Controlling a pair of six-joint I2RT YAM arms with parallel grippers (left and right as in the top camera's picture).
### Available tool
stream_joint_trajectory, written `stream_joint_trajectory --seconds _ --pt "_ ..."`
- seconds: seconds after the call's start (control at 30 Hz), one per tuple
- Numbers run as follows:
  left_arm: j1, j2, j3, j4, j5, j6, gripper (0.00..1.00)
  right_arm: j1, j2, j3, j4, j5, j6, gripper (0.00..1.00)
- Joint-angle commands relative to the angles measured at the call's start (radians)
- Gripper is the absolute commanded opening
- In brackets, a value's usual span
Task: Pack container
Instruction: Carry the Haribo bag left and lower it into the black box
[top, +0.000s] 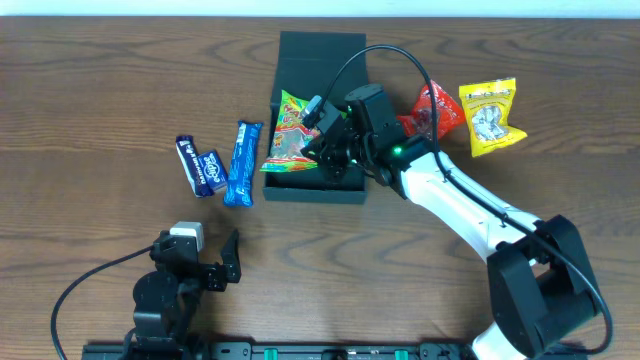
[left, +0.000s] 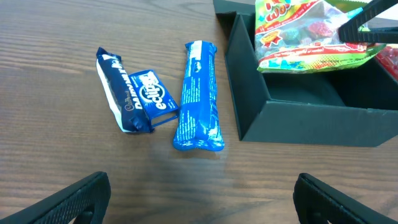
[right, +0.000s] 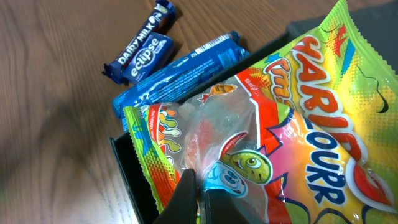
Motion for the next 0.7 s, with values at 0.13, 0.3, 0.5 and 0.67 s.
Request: stream_joint_trajectory --seconds 0.13,0.3,0.5,0.67 --pt "0.002 -0.006 -0.018 0.002 0.007 0.003 0.95 0.006 0.007 0.032 0.007 -0.097 -0.122 0.01" --pt "0.002 -0.006 -0.018 0.002 0.007 0.003 0.95 0.006 0.007 0.032 -0.009 -0.028 -0.014 0.99" --pt "0.002 -0.006 -0.018 0.002 0.007 0.003 0.95 -0.020 -0.026 0.033 -0.009 -0.031 0.204 0.99" --pt "0.002 -0.006 -0.018 0.002 0.007 0.003 0.95 -0.022 -0.092 0.033 -0.098 0.038 0.228 0.97"
